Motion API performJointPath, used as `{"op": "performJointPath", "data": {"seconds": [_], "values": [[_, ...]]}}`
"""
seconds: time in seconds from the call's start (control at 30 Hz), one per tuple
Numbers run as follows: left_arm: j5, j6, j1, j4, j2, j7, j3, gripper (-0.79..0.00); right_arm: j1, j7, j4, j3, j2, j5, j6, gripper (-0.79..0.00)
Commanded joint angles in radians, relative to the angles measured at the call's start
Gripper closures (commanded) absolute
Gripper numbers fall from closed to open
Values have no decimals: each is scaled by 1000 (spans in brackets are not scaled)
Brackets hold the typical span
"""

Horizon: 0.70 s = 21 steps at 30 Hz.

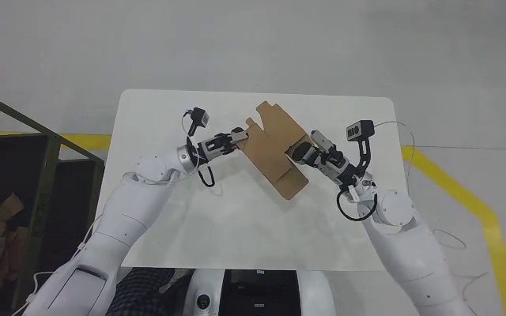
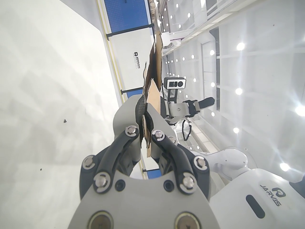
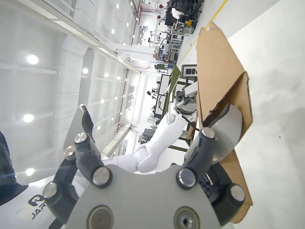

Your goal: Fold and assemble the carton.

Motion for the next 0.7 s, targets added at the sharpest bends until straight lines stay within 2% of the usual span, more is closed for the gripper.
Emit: {"op": "performJointPath", "data": {"seconds": [0.0,0.67], "values": [[-2,0,2,-2,-1,-1,-4,0,-1,3,1,-4,-2,2,0,-785],[26,-3,-11,31,-16,19,-6,0,15,85,-6,-68,-27,126,-6,-785]]}}
